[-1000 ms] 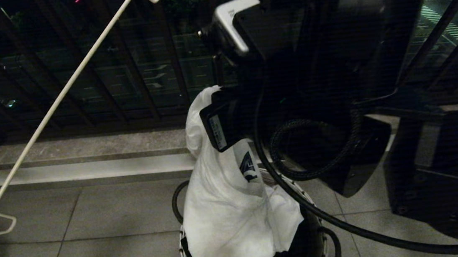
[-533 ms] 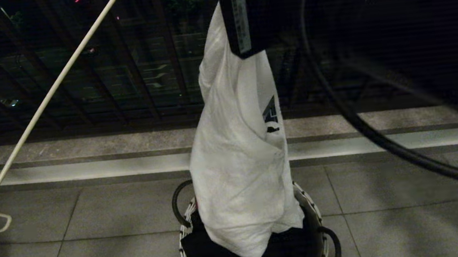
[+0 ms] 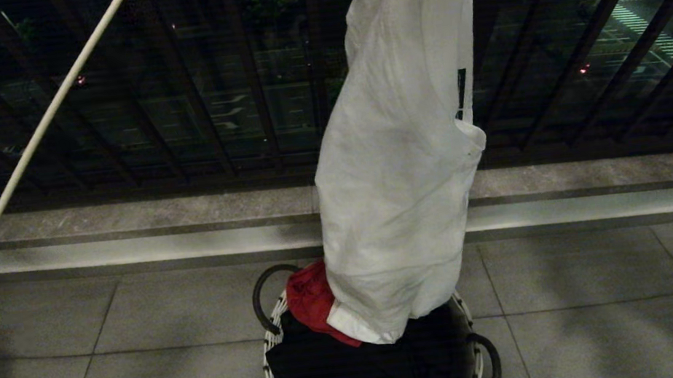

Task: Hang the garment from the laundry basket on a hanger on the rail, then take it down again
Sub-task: Hang the clothes on the clothes rack

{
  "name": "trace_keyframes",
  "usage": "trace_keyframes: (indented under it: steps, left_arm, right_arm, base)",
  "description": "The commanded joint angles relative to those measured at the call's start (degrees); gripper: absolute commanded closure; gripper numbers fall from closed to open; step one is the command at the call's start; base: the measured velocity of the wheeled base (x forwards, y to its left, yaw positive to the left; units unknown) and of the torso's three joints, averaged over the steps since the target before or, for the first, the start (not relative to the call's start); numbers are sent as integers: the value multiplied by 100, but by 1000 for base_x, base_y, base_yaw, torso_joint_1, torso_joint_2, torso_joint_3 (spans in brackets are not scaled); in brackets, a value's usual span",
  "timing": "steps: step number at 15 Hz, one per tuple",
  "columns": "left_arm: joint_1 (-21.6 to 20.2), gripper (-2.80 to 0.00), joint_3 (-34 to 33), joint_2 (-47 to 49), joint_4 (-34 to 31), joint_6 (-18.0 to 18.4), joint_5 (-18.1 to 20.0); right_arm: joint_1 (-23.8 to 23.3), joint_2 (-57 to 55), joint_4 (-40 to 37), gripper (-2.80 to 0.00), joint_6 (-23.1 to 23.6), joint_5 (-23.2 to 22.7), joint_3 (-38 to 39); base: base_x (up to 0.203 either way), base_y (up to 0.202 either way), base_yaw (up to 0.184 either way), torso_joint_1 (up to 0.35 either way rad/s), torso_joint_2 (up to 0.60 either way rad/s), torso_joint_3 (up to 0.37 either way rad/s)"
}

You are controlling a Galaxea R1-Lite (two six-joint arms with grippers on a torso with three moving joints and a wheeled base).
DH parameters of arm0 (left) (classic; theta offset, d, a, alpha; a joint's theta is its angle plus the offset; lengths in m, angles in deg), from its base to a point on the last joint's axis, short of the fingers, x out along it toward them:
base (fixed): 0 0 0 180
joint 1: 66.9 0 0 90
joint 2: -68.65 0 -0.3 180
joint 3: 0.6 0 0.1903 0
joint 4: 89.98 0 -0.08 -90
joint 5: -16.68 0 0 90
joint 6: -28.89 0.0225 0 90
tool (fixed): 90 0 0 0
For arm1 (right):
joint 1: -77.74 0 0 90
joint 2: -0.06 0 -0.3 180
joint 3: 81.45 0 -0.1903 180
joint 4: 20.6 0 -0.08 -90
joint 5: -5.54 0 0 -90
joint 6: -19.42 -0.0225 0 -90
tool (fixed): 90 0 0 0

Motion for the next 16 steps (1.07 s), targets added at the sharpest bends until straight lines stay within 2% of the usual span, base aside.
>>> trace_keyframes:
  steps: [1, 4, 5, 7, 9, 11, 14, 16]
  left_arm:
    - [-210, 0, 79, -15, -6, -93, 10]
    - [-201, 0, 72, -15, -14, -78, 18]
    - [-201, 0, 70, -15, -14, -67, 27]
    - [-183, 0, 56, -7, -14, -67, 63]
    - [-166, 0, 53, 18, -23, -58, 80]
    - [-95, 0, 61, 47, -23, -69, 129]
    - [406, 0, 54, 77, -49, -109, 158]
    - [729, 0, 66, 160, -152, -126, 160]
  right_arm:
    - [1, 14, -21, 0, -154, 66, -65]
    - [1, 162, -56, 0, -790, 67, -23]
    - [1, 254, -132, 0, -1121, 67, 85]
    - [1, 467, -658, 0, -2118, -4, 427]
    - [1, 630, -1016, 0, -2826, -444, 1039]
    - [1, 717, -1090, 0, -3343, -815, 1576]
    - [-3, 765, -1084, 0, -3804, -1365, 2065]
    - [-24, 802, -1080, 0, -3889, -1400, 2406]
  base:
    - [0, 0, 0, 0, 0, 0]
    - [0, 0, 0, 0, 0, 0]
    - [0, 0, 0, 0, 0, 0]
    - [0, 0, 0, 0, 0, 0]
    - [0, 0, 0, 0, 0, 0]
    - [0, 0, 0, 0, 0, 0]
    - [0, 0, 0, 0, 0, 0]
    - [0, 0, 0, 0, 0, 0]
